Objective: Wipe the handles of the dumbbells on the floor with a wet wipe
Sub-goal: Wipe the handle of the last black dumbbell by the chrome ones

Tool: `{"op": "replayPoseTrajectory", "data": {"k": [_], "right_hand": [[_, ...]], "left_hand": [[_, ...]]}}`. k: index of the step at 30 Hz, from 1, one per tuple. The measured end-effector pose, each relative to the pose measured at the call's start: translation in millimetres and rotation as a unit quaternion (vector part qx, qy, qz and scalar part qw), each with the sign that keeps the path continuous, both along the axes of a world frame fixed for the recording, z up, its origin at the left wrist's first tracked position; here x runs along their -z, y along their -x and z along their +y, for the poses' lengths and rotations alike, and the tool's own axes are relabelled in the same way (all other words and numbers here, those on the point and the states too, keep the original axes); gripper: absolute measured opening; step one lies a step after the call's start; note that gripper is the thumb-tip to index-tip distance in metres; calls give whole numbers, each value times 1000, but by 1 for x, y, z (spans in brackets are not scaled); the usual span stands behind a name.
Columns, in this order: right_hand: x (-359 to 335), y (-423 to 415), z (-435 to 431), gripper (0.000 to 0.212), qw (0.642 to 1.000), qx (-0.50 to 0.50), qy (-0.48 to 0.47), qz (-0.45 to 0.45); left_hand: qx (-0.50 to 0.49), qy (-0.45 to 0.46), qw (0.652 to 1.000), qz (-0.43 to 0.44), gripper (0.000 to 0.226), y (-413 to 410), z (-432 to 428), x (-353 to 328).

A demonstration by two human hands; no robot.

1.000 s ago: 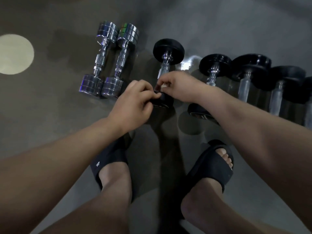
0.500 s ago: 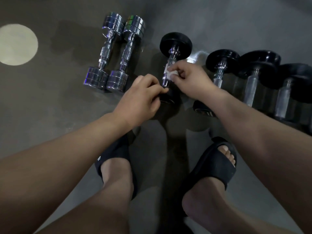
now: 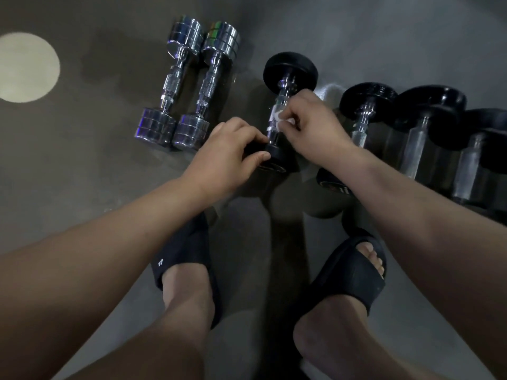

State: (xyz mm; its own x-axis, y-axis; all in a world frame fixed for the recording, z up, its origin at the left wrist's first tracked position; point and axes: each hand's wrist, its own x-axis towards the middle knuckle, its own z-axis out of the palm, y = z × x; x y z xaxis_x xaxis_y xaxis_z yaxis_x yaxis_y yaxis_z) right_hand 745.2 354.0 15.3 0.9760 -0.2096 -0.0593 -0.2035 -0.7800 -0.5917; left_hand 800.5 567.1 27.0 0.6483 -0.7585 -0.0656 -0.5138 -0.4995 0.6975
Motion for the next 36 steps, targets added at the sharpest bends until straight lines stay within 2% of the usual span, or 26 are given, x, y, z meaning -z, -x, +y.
{"op": "replayPoseTrajectory", "data": {"k": [4,8,14,17,20,24,26,28,31,36], "right_hand": [[1,-2,-2,9,998,57,-40,-9],[9,-2,5,8,991,109,-43,-62],[4,6,-6,20,997,27,-57,-38],[-3,-5,-13,20,995,55,-82,13],[-1,-7,-10,12,995,62,-75,4],[-4,7,-3,10,996,-31,-80,38],[-7,3,-5,8,995,-78,-49,43],[-7,-6,-11,4,998,-45,-27,20],[0,-8,-12,10,1000,23,-13,-8],[-2,7,-3,15,999,-7,-39,-2]], "left_hand": [[4,9,1000,-1,34,1,-1,4],[-19,28,999,4,30,2,0,7],[-38,45,998,20,29,4,-1,9],[-34,41,998,23,31,2,0,10],[-36,41,998,21,33,2,0,12],[-42,42,998,26,31,1,1,11],[-42,37,998,35,31,0,1,10],[-41,35,998,42,31,0,0,9],[-45,33,997,45,31,1,0,9],[-56,42,997,45,34,5,1,12]]}}
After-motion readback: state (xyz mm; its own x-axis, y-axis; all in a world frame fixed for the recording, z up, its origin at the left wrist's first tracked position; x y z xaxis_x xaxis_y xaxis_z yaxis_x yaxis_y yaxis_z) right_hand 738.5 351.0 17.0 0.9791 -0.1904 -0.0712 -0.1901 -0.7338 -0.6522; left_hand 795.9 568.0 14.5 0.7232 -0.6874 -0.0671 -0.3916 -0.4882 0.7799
